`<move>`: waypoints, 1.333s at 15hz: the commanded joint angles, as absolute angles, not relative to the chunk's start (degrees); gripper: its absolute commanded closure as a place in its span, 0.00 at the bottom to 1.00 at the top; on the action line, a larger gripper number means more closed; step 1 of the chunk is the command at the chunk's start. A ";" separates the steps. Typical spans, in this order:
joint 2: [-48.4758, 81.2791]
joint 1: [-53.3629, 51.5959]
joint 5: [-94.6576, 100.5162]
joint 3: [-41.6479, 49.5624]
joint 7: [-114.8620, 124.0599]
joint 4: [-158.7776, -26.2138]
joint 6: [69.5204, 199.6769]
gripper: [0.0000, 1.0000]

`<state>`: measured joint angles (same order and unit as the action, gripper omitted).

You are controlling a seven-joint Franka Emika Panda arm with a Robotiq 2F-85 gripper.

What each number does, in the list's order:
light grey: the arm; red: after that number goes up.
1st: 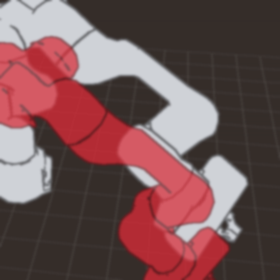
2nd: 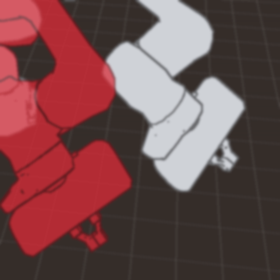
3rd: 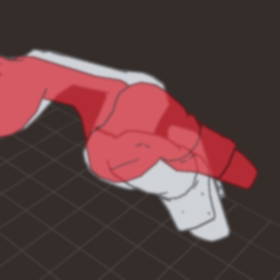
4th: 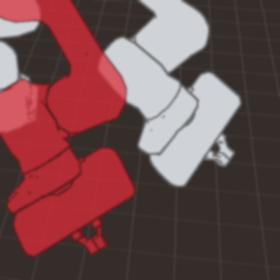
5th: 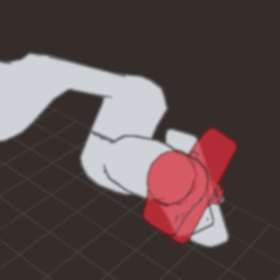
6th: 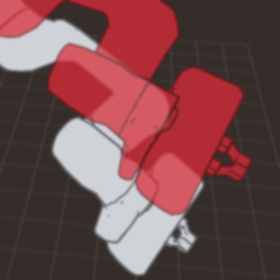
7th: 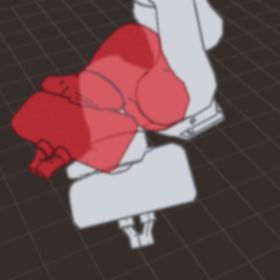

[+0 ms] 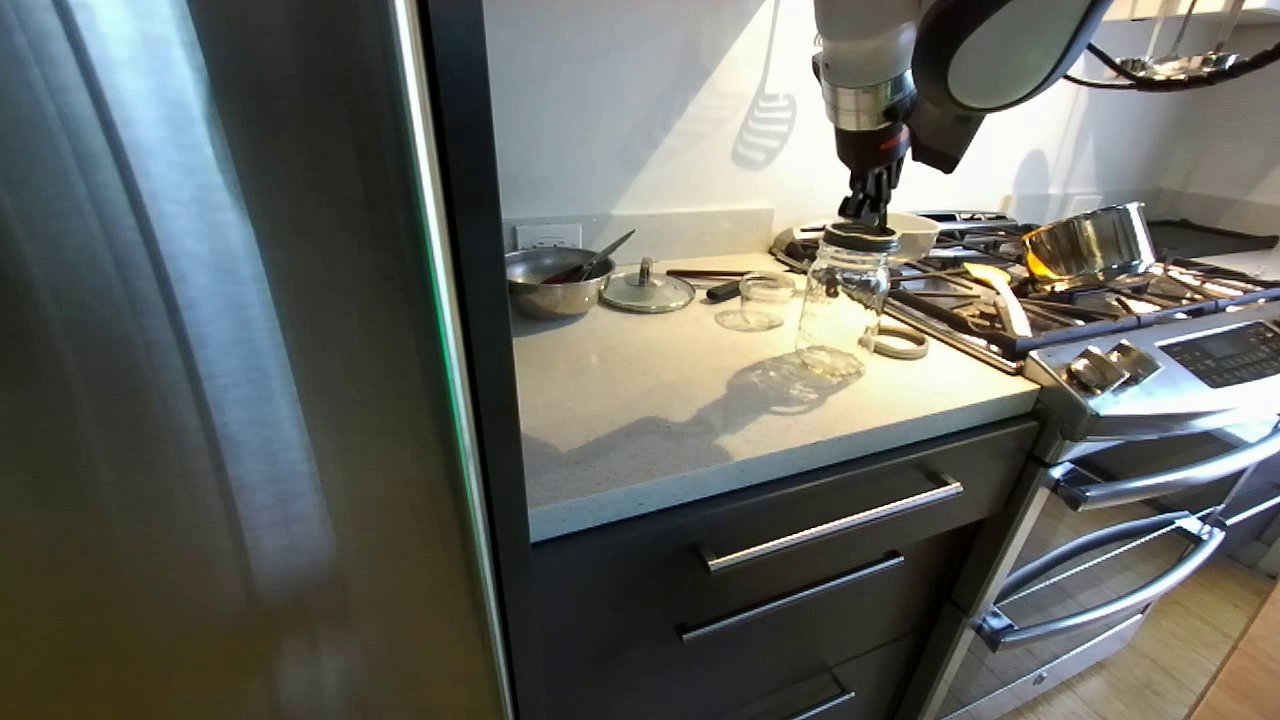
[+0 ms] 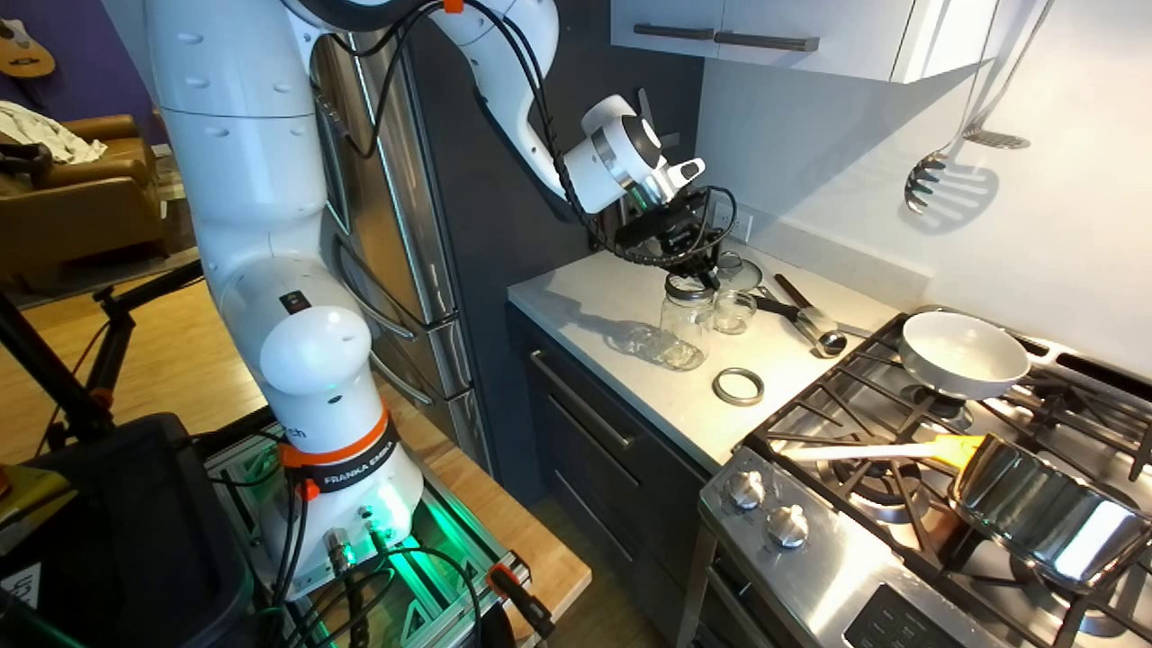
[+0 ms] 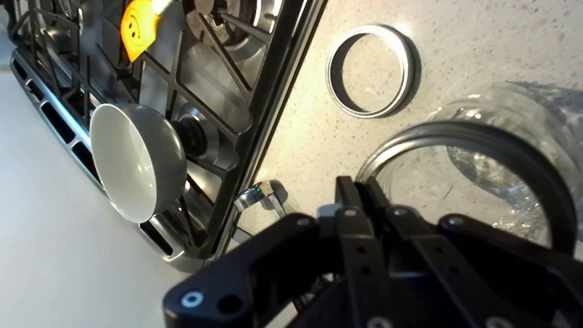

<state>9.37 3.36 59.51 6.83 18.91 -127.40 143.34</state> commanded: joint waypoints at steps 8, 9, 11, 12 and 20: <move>10.87 3.18 60.42 6.64 20.09 -126.96 142.08 0.98; 10.77 3.21 60.27 6.62 19.98 -126.97 142.18 0.98; 10.45 3.29 59.98 6.59 19.71 -127.07 142.45 0.98; 10.33 3.33 59.90 6.61 19.65 -127.06 142.45 0.98; 9.62 4.64 51.20 6.15 12.08 -126.88 143.03 0.98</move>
